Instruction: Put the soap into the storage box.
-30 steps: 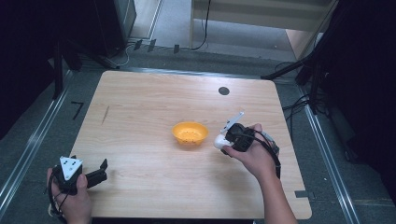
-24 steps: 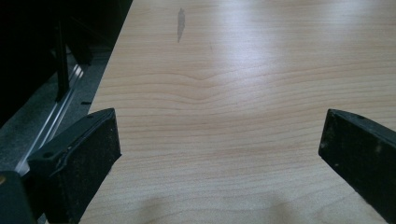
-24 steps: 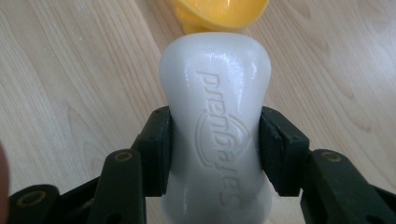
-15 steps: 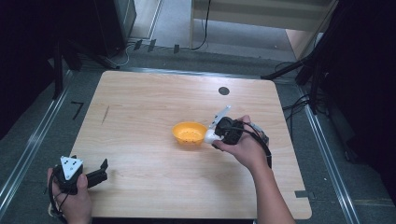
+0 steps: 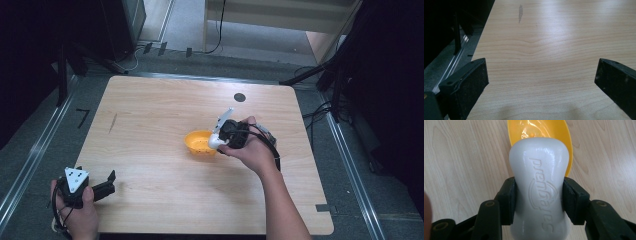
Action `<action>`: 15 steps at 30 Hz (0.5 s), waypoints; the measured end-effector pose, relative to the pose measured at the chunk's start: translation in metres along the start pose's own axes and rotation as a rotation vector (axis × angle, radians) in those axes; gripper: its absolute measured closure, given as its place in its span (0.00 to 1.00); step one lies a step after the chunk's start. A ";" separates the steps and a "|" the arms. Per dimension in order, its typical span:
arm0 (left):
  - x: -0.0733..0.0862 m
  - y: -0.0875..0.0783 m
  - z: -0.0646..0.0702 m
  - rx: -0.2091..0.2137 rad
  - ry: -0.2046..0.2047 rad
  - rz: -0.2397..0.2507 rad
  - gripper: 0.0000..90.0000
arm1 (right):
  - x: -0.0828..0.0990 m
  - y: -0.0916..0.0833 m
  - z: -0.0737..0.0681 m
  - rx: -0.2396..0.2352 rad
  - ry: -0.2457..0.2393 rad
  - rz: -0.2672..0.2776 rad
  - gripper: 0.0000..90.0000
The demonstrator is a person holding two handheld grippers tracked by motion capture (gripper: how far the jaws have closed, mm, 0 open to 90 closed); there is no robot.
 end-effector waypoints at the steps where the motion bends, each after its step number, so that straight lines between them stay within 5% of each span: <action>1: 0.000 0.000 0.000 0.000 0.001 -0.003 0.00 | -0.002 0.001 0.000 -0.007 -0.002 -0.001 0.57; 15: 0.000 0.000 -0.001 0.002 -0.001 -0.005 0.00 | -0.023 0.015 0.007 -0.033 -0.079 0.021 0.57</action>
Point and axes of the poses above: each handheld gripper's, and its own axes: y roughly forward along the jaws, x roughly out of its underside, z roughly to its right, the point moved 5 cm from there along y, roughly forward along the jaws, and after that the axes turned 6 degrees about z, right-handed, at the moved point
